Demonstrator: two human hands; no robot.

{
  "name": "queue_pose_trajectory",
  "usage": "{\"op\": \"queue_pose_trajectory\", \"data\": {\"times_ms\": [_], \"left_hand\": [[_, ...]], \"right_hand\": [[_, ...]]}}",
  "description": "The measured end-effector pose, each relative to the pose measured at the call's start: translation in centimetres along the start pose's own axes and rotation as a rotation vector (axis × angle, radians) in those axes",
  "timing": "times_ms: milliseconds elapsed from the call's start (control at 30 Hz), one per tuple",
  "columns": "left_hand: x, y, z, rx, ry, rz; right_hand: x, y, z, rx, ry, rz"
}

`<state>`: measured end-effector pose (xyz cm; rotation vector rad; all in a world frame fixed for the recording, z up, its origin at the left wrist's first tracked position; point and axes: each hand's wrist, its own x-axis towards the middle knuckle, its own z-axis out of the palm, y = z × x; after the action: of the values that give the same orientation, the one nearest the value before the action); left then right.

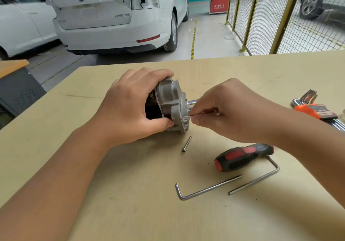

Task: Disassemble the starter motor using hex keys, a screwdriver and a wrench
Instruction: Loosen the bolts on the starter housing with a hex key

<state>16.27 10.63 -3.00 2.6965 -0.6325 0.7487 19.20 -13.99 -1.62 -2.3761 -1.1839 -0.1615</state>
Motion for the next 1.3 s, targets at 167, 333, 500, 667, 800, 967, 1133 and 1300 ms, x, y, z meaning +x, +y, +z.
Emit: {"op": "queue_pose_trajectory", "data": {"times_ms": [167, 333, 500, 667, 800, 967, 1133, 1300], "left_hand": [[-0.6, -0.2, 0.6, -0.007, 0.080, 0.033], [-0.9, -0.5, 1.1, 0.003, 0.124, -0.006], [-1.0, -1.1, 1.4, -0.009, 0.108, 0.024], [-1.0, -0.6, 1.1, -0.037, 0.113, 0.021], [-0.9, -0.6, 1.2, -0.043, 0.107, 0.014], [-0.7, -0.8, 1.1, -0.057, 0.087, 0.028], [-0.4, -1.0, 1.0, -0.067, 0.070, 0.038], [-0.6, -1.0, 0.7, -0.070, 0.045, 0.047]], "right_hand": [[-0.3, 0.6, -0.6, 0.027, -0.027, 0.040], [-0.7, 0.4, 0.0, 0.096, -0.031, 0.108], [-0.6, 0.2, 0.6, 0.178, 0.040, 0.112], [0.2, -0.1, 0.2, 0.056, -0.004, 0.051], [0.8, 0.2, -0.5, 0.281, -0.104, 0.232], [1.3, 0.3, -0.6, 0.666, -0.262, 0.591], [1.3, 0.2, -0.5, 0.748, -0.309, 0.651], [1.2, -0.4, -0.6, 0.548, -0.224, 0.559]]}}
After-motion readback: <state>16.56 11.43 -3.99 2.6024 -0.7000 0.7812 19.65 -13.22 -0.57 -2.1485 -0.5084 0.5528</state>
